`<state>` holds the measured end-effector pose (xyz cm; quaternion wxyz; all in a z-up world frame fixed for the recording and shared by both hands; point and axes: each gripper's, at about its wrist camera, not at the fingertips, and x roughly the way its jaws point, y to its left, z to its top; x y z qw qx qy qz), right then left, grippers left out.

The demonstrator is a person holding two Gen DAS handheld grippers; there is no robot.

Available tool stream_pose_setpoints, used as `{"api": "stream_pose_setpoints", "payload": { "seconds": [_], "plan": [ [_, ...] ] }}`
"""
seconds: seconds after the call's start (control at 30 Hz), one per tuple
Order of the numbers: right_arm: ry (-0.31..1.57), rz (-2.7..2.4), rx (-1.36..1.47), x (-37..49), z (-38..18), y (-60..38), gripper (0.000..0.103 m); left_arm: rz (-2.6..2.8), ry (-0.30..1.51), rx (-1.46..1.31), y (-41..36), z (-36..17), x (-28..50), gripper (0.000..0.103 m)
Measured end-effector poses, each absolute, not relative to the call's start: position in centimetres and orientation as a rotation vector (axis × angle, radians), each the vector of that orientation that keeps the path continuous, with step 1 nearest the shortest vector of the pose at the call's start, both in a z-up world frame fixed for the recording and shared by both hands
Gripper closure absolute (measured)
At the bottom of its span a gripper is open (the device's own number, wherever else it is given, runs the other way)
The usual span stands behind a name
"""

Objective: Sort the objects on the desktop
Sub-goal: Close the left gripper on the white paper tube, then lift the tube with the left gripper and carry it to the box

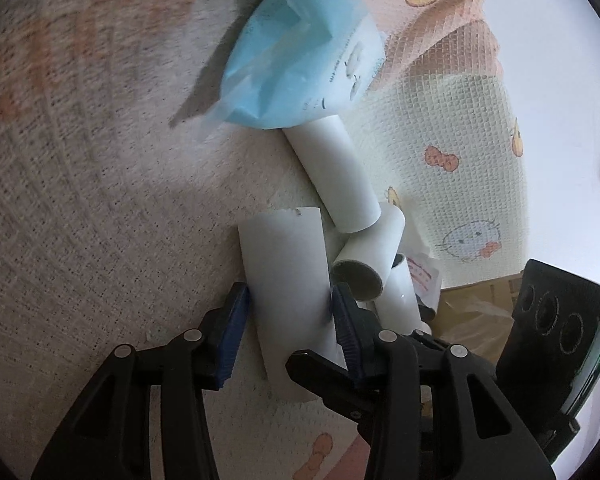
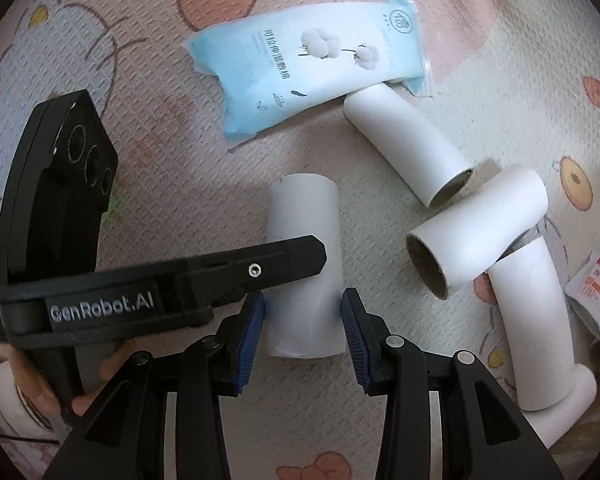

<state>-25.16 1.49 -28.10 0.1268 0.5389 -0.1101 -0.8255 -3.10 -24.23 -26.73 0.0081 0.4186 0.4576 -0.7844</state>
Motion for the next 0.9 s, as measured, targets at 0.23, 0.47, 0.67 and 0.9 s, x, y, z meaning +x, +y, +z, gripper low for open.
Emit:
{"api": "stream_pose_setpoints", "payload": {
  "seconds": [0.23,0.47,0.67,0.9],
  "plan": [
    [-0.427,-2.391,1.585,-25.6,-28.7,2.7,0.064,-2.47,1.33,1.341,-23.3,-25.9,-3.6,0.056],
    [-0.419,-2.408,1.559,-25.4,-27.8,2.9,0.063,-2.558,1.157,1.306,-22.2,-22.8,-3.5,0.057],
    [-0.361,-2.468,1.474,-25.0,-25.1,3.1,0.062,-2.657,0.926,1.244,-20.5,-18.0,-3.5,0.057],
    [-0.298,-2.574,1.361,-22.6,-20.2,3.7,0.061,-2.736,0.766,1.146,-18.5,-12.8,-3.5,0.058]
  ]
}}
